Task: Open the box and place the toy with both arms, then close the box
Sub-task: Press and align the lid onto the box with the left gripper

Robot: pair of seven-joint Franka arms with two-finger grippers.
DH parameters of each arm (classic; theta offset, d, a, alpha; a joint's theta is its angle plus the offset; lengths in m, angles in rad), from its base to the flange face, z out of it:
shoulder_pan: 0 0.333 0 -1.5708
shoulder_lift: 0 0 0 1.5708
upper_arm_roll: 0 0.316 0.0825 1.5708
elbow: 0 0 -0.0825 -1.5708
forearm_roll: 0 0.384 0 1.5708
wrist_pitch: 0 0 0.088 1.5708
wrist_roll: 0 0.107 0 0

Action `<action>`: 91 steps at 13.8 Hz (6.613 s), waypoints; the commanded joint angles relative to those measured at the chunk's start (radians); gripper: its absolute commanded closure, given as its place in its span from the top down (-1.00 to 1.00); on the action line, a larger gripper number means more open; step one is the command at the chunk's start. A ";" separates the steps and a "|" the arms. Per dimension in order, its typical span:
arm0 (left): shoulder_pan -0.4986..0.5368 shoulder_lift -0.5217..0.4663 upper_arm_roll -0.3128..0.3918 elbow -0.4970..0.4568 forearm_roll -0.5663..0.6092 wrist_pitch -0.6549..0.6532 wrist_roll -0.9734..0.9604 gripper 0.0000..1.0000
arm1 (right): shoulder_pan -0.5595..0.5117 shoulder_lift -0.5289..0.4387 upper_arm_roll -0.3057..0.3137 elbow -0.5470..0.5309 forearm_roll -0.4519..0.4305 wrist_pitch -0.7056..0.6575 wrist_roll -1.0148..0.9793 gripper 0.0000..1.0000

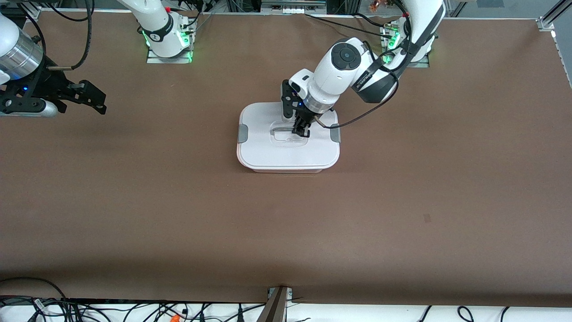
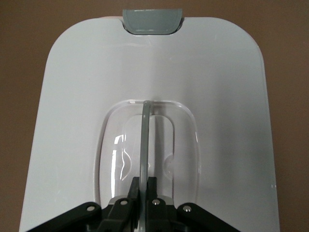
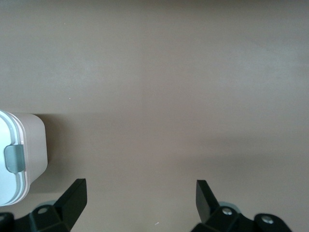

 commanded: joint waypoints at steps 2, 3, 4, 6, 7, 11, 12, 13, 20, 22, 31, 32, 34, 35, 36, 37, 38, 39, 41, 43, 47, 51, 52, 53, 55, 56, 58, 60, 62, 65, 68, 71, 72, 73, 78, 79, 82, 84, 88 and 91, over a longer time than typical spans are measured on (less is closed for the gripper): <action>0.005 0.016 -0.002 0.005 -0.032 0.013 -0.002 -1.00 | 0.008 0.004 0.001 0.023 -0.014 -0.022 0.008 1.00; 0.005 0.016 -0.002 0.004 -0.032 0.013 -0.009 -1.00 | 0.008 0.004 0.001 0.023 -0.014 -0.022 0.008 1.00; 0.002 0.020 -0.002 0.007 -0.034 0.013 -0.024 -1.00 | 0.007 0.004 0.001 0.023 -0.014 -0.022 0.008 1.00; -0.011 0.031 -0.002 0.022 -0.032 0.013 -0.089 -1.00 | 0.007 0.006 0.001 0.023 -0.014 -0.022 0.008 1.00; -0.012 0.034 -0.002 0.022 -0.031 0.013 -0.098 -1.00 | 0.007 0.004 0.001 0.023 -0.014 -0.023 0.008 1.00; -0.012 0.036 -0.002 0.027 -0.031 0.014 -0.123 -1.00 | 0.007 0.006 0.001 0.023 -0.013 -0.022 0.008 1.00; -0.012 0.037 -0.002 0.035 -0.032 0.013 -0.124 -1.00 | 0.007 0.006 0.001 0.023 -0.013 -0.022 0.008 1.00; -0.014 0.039 -0.002 0.039 -0.032 0.014 -0.126 -1.00 | 0.007 0.004 0.001 0.023 -0.013 -0.022 0.008 1.00; -0.017 0.053 -0.001 0.041 -0.029 0.010 -0.132 -1.00 | 0.007 0.004 0.001 0.023 -0.013 -0.022 0.010 1.00; -0.017 0.056 -0.002 0.038 -0.029 0.001 -0.133 -1.00 | 0.007 0.006 0.001 0.023 -0.013 -0.022 0.010 1.00; -0.015 0.043 -0.005 0.044 -0.029 -0.048 -0.152 -1.00 | 0.007 0.006 -0.001 0.023 -0.014 -0.022 0.008 1.00; -0.015 0.042 -0.011 0.045 -0.029 -0.074 -0.147 -1.00 | 0.007 0.006 -0.001 0.023 -0.014 -0.022 0.008 1.00; -0.009 0.036 -0.030 0.047 -0.017 -0.099 -0.124 -1.00 | 0.007 0.006 -0.001 0.023 -0.014 -0.023 0.010 1.00; -0.009 0.030 -0.030 0.047 -0.017 -0.102 -0.108 -1.00 | 0.007 0.006 -0.001 0.023 -0.014 -0.022 0.008 1.00; -0.005 0.030 -0.030 0.048 -0.017 -0.119 -0.092 -1.00 | 0.007 0.006 -0.001 0.023 -0.013 -0.022 0.008 1.00; -0.003 0.030 -0.030 0.050 -0.017 -0.128 -0.086 -1.00 | 0.007 0.006 -0.001 0.023 -0.014 -0.023 0.008 1.00; -0.001 0.030 -0.028 0.051 -0.015 -0.128 -0.083 -1.00 | 0.007 0.006 -0.001 0.023 -0.014 -0.022 0.010 1.00; 0.000 0.030 -0.028 0.051 -0.017 -0.128 -0.075 -1.00 | 0.007 0.006 -0.001 0.023 -0.014 -0.022 0.010 1.00; 0.000 0.028 -0.024 0.068 -0.015 -0.128 -0.071 -1.00 | 0.007 0.006 -0.001 0.023 -0.014 -0.022 0.010 1.00; 0.000 0.030 -0.024 0.071 -0.015 -0.130 -0.069 -1.00 | 0.007 0.006 -0.001 0.023 -0.014 -0.022 0.010 1.00; 0.002 0.030 -0.024 0.071 -0.015 -0.156 -0.045 -1.00 | 0.007 0.006 -0.001 0.023 -0.013 -0.022 0.010 1.00; 0.000 0.031 -0.024 0.073 -0.015 -0.160 -0.040 -1.00 | 0.007 0.006 -0.001 0.023 -0.013 -0.022 0.011 1.00; -0.001 0.036 -0.024 0.073 -0.015 -0.160 -0.038 -1.00 | 0.007 0.006 -0.001 0.023 -0.013 -0.022 0.011 1.00; -0.001 0.037 -0.024 0.074 -0.015 -0.160 -0.037 -1.00 | 0.007 0.006 -0.001 0.023 -0.013 -0.022 0.011 1.00; -0.001 0.042 -0.022 0.091 -0.015 -0.159 -0.029 -1.00 | 0.007 0.006 -0.001 0.023 -0.013 -0.022 0.010 1.00; -0.001 0.045 -0.019 0.097 -0.017 -0.157 0.006 -1.00 | 0.007 0.006 -0.001 0.023 -0.013 -0.022 0.011 1.00; 0.014 0.048 -0.018 0.105 -0.017 -0.157 0.032 -1.00 | 0.007 0.006 -0.001 0.023 -0.013 -0.022 0.011 1.00; 0.012 0.049 -0.018 0.107 -0.015 -0.157 0.034 -1.00 | 0.007 0.006 -0.001 0.023 -0.013 -0.022 0.011 1.00; 0.014 0.049 -0.018 0.108 -0.017 -0.153 0.032 -1.00 | 0.007 0.006 -0.001 0.023 -0.013 -0.022 0.010 1.00; 0.012 0.056 -0.018 0.131 -0.028 -0.148 0.014 -1.00 | 0.007 0.006 -0.001 0.023 -0.013 -0.022 0.011 1.00; 0.012 0.072 -0.018 0.151 -0.032 -0.147 -0.032 -1.00 | 0.007 0.006 -0.001 0.023 -0.013 -0.022 0.011 1.00; 0.006 0.080 -0.018 0.145 -0.031 -0.148 -0.034 -1.00 | 0.007 0.006 -0.001 0.023 -0.013 -0.022 0.011 1.00; 0.005 0.089 -0.018 0.145 -0.031 -0.148 -0.035 -1.00 | 0.007 0.006 -0.001 0.023 -0.013 -0.022 0.010 1.00; 0.002 0.095 -0.018 0.148 -0.031 -0.148 -0.035 -1.00 | 0.007 0.006 -0.001 0.023 -0.013 -0.022 0.011 1.00; 0.000 0.111 -0.019 0.144 -0.020 -0.150 -0.034 -1.00 | 0.007 0.006 -0.001 0.023 -0.013 -0.022 0.011 1.00; 0.000 0.111 -0.019 0.147 -0.020 -0.151 -0.035 -1.00 | 0.007 0.006 -0.001 0.023 -0.013 -0.022 0.011 1.00; 0.000 0.105 -0.024 0.145 -0.020 -0.159 -0.032 -1.00 | 0.007 0.006 -0.001 0.023 -0.014 -0.022 0.011 1.00; 0.005 0.103 -0.024 0.139 -0.019 -0.163 -0.018 -1.00 | 0.007 0.006 -0.001 0.023 -0.013 -0.022 0.011 1.00; 0.003 0.102 -0.024 0.140 -0.017 -0.206 -0.017 -1.00 | 0.007 0.004 -0.001 0.023 -0.013 -0.022 0.010 1.00; 0.000 0.105 -0.024 0.142 -0.017 -0.225 -0.015 -1.00 | 0.007 0.006 -0.001 0.023 -0.013 -0.022 0.010 1.00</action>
